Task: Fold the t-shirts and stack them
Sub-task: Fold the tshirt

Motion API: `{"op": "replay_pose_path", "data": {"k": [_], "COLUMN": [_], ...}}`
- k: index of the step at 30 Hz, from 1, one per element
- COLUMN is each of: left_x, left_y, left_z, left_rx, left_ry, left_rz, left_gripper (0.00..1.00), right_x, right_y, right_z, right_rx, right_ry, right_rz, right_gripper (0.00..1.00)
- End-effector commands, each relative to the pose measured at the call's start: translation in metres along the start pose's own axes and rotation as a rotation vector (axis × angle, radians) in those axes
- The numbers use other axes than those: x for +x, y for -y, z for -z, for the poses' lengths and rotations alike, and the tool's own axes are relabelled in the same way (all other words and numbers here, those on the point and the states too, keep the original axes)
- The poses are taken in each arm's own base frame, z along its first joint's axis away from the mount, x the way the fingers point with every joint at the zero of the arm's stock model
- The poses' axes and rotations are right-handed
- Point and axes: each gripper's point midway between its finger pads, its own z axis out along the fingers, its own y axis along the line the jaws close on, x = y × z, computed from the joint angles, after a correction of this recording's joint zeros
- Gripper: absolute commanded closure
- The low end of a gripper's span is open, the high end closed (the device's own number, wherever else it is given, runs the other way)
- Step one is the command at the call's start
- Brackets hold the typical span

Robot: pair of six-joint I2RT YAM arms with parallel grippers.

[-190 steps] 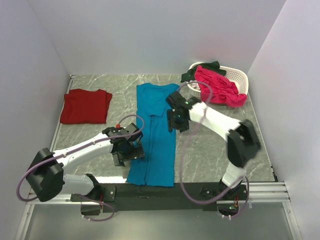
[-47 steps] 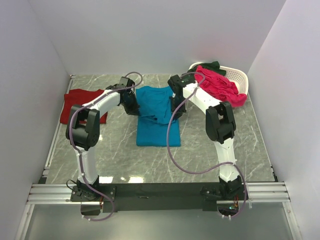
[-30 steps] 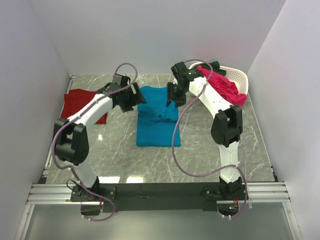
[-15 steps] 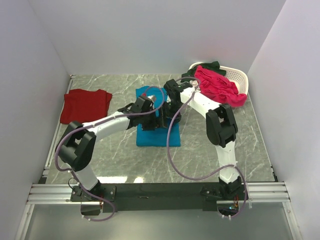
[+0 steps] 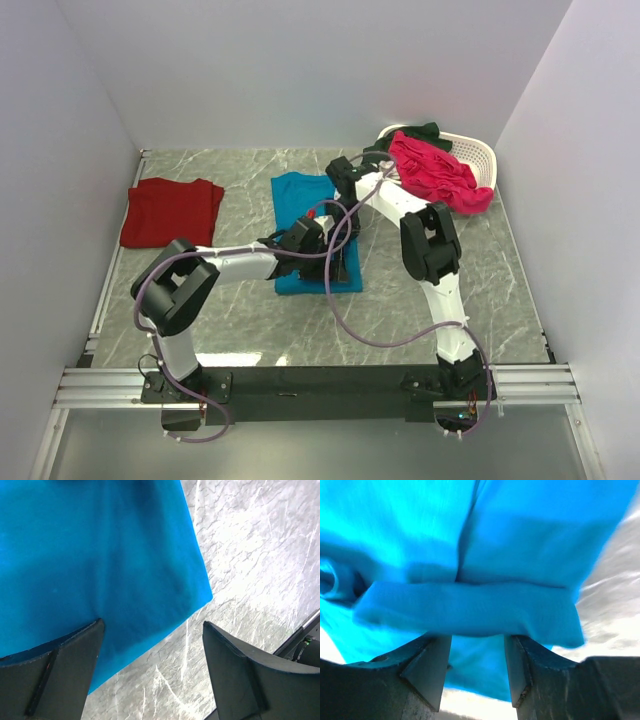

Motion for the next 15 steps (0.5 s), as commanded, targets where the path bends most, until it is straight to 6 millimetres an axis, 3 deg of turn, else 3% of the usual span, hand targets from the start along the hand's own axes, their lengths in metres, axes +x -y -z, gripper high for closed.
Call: {"op": "replay_pose_path", "data": {"k": [1, 5, 10, 15], "left_x": [0.036, 0.044, 0.042, -0.004], "left_y": [-0.023, -0.02, -0.016, 0.011], "left_z": [-0.01, -0.01, -0.005, 0.019], "left_rx": [-0.053, -0.05, -0.055, -0.055], "left_ry": [-0.084, -0.1, -0.098, 0.009], "left_rz": [-0.014, -0.029, -0.04, -0.083], "left_gripper": [0.13, 0.13, 0.12, 0.11], "right_x": [-0.057, -0.098, -0.12, -0.111], "right_y": [0.01, 0.004, -0.012, -0.013], "right_z": [0.025, 0.048, 0.085, 0.111], "right_rx": [0.025, -0.055, -0.13, -0.135], "right_ry": [0.215, 0.415, 0.514, 0.533], "right_rz": [-0.055, -0.109, -0.106, -0.068], "right_gripper": [0.47, 0.47, 0.47, 0.44]}}
